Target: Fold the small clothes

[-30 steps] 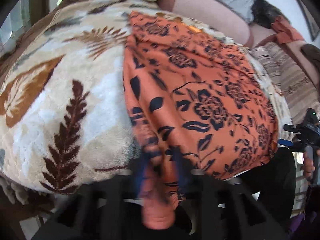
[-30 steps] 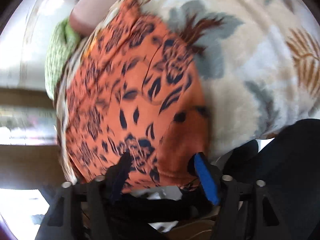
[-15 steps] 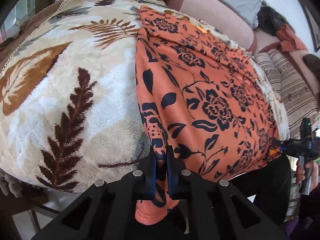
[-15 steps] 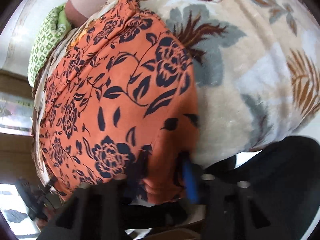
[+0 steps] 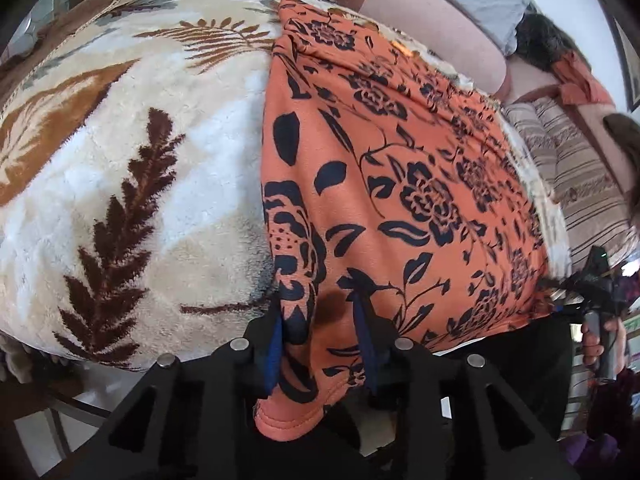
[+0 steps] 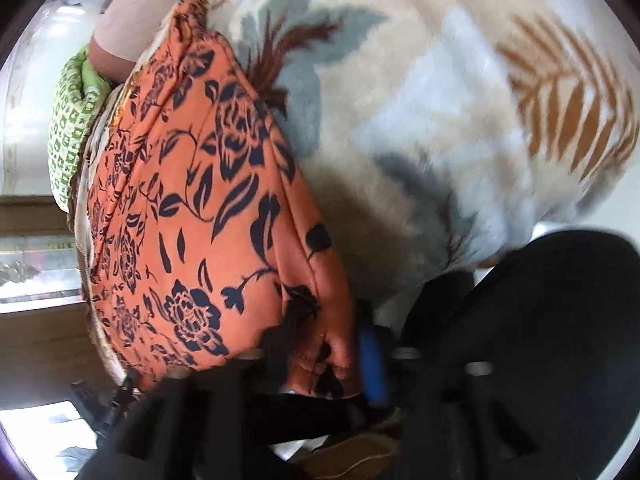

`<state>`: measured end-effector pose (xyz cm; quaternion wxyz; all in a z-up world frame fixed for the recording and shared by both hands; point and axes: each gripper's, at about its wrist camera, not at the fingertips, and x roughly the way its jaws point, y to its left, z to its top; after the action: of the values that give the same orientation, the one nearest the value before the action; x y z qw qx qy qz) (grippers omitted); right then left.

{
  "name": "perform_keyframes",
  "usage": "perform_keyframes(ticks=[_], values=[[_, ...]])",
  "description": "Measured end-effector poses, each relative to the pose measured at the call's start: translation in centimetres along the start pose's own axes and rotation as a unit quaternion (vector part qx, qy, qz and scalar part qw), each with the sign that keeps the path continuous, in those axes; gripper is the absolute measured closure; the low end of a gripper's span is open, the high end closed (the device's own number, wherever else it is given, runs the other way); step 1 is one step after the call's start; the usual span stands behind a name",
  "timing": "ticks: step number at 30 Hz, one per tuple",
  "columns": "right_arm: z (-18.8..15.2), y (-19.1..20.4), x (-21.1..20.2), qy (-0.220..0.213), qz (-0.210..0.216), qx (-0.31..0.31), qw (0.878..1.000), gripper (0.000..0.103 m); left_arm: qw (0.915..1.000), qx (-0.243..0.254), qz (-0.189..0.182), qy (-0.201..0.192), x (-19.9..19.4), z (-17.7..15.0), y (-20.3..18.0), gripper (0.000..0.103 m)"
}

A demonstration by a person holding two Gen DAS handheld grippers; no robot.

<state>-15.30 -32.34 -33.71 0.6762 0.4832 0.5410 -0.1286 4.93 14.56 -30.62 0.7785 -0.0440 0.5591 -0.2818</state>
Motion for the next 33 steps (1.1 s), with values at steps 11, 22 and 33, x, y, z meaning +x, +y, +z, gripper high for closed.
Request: perform_keyframes(ticks=[11,22,33], values=[[-1.5,2.4,-0.8,-0.028,0.006,-0.102,0.994,0.091,0.9994,-0.03,-0.014,0.01,-0.9,0.0,1.4,0.096],[0.7,6.4,-9.0,-0.076,0.215,-0.107,0.968,0.092,0.9916,-0.046,-0.111,-0.046,-6.9,4.2,-0.4,0.096],[12.5,9.8,-12.5,-0.165,0.232,-0.076,0.956,0.093,0.9775,-0.114,-0.153,-0.089,-6.3,17.1,2.2,0.097]])
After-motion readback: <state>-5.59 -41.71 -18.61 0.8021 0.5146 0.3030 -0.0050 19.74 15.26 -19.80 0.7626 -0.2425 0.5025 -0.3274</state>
